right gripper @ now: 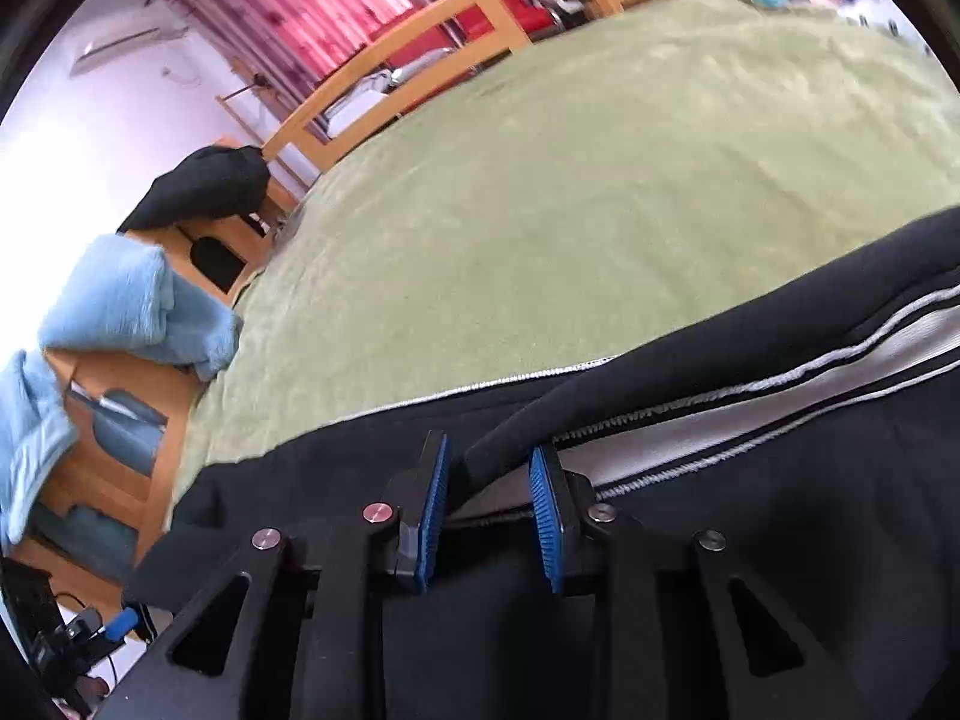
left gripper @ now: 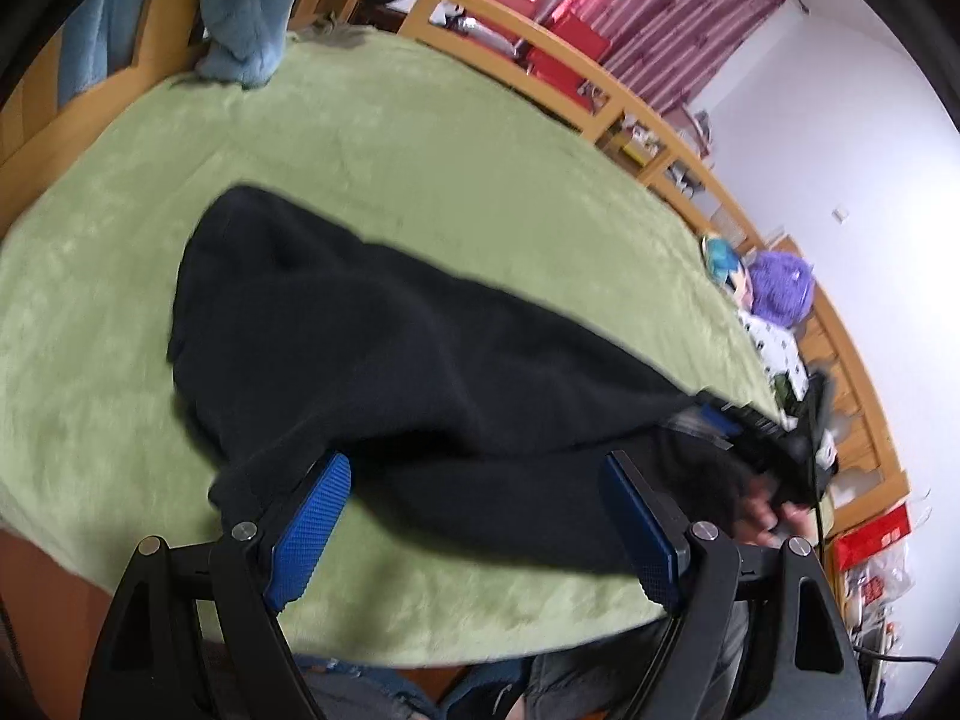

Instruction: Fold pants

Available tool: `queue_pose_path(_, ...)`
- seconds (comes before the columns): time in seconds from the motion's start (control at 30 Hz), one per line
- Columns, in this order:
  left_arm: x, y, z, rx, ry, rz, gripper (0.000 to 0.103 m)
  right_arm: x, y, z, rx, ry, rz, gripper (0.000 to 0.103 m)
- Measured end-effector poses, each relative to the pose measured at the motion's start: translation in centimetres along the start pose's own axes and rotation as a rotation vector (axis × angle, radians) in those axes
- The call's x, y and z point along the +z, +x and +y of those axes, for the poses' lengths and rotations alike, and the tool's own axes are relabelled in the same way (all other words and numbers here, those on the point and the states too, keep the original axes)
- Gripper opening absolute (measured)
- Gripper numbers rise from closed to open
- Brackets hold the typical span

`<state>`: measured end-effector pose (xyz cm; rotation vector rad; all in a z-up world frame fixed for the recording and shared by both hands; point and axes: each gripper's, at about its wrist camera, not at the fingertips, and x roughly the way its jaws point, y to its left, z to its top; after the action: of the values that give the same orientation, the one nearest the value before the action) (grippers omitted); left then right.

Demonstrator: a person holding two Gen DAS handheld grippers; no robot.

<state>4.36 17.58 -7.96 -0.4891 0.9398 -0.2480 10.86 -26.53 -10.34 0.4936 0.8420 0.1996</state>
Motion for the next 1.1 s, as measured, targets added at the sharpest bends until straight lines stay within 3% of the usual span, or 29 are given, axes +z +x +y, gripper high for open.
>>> queue_pose_path(0.07, -0.8, 0.3, 0.6, -0.003, -0.015, -0.003, 0.084, -0.5, -1.5, 0.0, -0.015, -0.027, -0.018, 0.032)
queue_pose_path(0.2, -1.3, 0.4, 3.3, 0.087, -0.146, -0.092, 0.083, -1.9, -5.3, -2.0, -0.042, -0.009, -0.037, 0.033)
queue_pose_path(0.33, -0.5, 1.4, 6.0, 0.038, -0.305, -0.141, 0.081, -3.3, -7.5, -4.1, -0.079, 0.018, -0.032, 0.034)
queue_pose_path(0.4, 0.2, 1.7, 6.6, 0.058, -0.336, -0.182, 0.068, -4.1, -8.5, -5.3, -0.109, 0.036, -0.029, 0.037)
queue_pose_path(0.47, 1.0, 1.9, 6.8, 0.061, -0.355, -0.216, 0.035, -4.6, -8.9, -6.2, -0.124, 0.060, -0.024, 0.037)
queue_pose_path(0.53, 2.3, 1.7, 6.6, 0.032, -0.349, -0.249, 0.012, -5.2, -9.3, -7.2, -0.136, 0.090, -0.013, 0.037)
queue_pose_path(0.57, 2.8, 1.2, 6.5, 0.020, -0.336, -0.274, 0.010, -5.4, -9.4, -7.6, -0.144, 0.099, -0.008, 0.037)
queue_pose_path(0.67, 5.9, -0.2, 4.5, 0.061, -0.230, -0.362, 0.010, -5.7, -9.9, -8.7, -0.175, 0.110, -0.013, 0.037)
queue_pose_path(0.77, 9.5, 0.0, 3.1, 0.058, -0.187, -0.410, 0.010, -5.5, -10.4, -9.5, -0.189, 0.123, -0.026, 0.037)
queue_pose_path(0.9, 13.1, 3.2, 3.9, 0.080, -0.220, -0.368, 0.010, -4.9, -10.4, -10.6, -0.191, 0.163, -0.037, 0.037)
queue_pose_path(1.0, 14.8, 6.5, 4.8, 0.148, -0.239, -0.313, 0.011, -4.6, -10.1, -10.9, -0.205, 0.158, -0.039, 0.037)
queue_pose_path(1.03, 15.3, 7.7, 4.9, 0.177, -0.229, -0.278, 0.021, -4.5, -9.9, -11.0, -0.210, 0.155, -0.037, 0.037)
queue_pose_path(1.07, 15.7, 8.8, 4.8, 0.209, -0.214, -0.229, 0.048, -4.5, -9.7, -11.0, -0.218, 0.151, -0.031, 0.037)
queue_pose_path(1.1, 15.9, 9.3, 4.5, 0.224, -0.208, -0.206, 0.063, -4.4, -9.3, -11.0, -0.229, 0.146, -0.019, 0.037)
